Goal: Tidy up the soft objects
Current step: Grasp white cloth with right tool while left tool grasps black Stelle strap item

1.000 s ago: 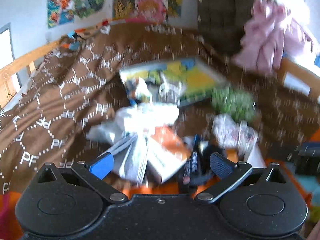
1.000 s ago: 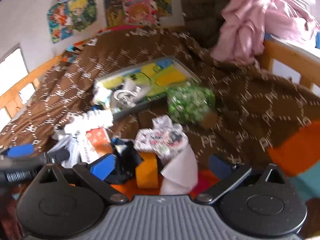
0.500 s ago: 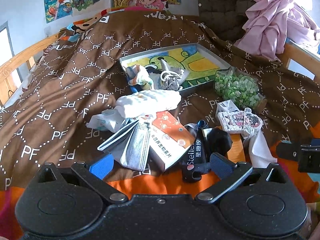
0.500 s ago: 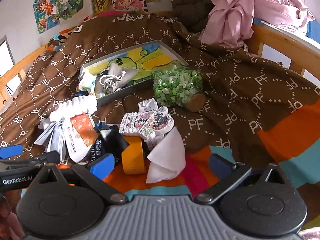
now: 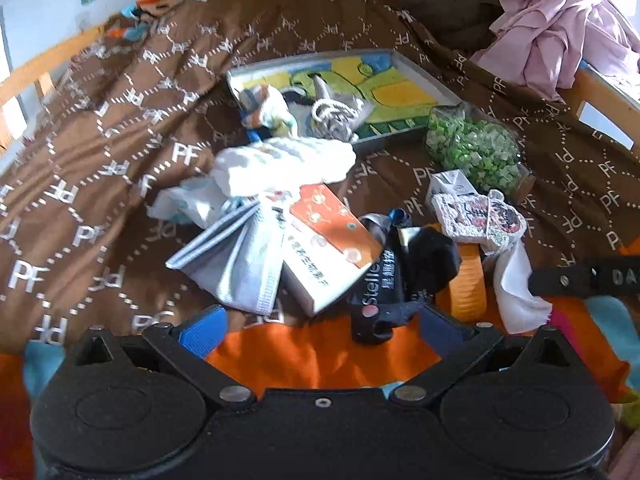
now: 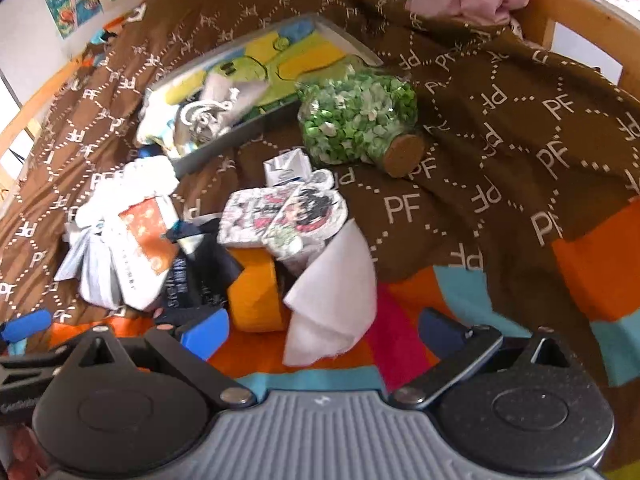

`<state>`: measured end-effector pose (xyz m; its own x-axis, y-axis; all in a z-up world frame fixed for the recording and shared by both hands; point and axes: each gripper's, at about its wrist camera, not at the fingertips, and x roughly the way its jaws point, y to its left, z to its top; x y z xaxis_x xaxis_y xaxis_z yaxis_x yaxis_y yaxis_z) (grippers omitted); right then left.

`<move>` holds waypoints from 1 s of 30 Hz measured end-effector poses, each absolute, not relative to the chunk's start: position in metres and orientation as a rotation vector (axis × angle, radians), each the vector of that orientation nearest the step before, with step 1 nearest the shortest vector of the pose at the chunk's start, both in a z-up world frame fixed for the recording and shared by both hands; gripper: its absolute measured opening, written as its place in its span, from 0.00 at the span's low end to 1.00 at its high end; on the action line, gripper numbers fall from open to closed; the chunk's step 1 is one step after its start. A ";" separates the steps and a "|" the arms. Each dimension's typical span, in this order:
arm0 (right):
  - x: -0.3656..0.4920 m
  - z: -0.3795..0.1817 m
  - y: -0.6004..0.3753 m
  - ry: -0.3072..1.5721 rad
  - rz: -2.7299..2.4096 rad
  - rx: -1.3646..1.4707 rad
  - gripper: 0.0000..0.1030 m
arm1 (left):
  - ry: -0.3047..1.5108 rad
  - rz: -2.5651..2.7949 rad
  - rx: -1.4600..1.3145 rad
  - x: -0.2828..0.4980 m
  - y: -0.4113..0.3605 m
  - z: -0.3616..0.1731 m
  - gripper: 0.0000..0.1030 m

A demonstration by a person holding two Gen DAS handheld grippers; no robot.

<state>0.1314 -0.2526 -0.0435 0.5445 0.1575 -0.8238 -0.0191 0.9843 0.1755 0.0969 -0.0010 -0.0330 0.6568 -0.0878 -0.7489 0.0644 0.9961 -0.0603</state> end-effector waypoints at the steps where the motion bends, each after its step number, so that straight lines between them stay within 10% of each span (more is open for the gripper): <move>1: 0.138 -0.045 -0.255 1.002 0.106 0.146 1.00 | 0.859 -0.091 -0.041 0.100 0.000 -0.035 0.99; 17: 0.186 -0.074 -0.262 1.090 0.195 0.175 0.99 | 1.004 -0.082 -0.318 0.155 -0.002 -0.084 0.98; 30: 0.191 -0.089 -0.258 1.157 0.224 0.201 0.73 | 1.045 -0.097 -0.303 0.174 -0.014 -0.104 0.89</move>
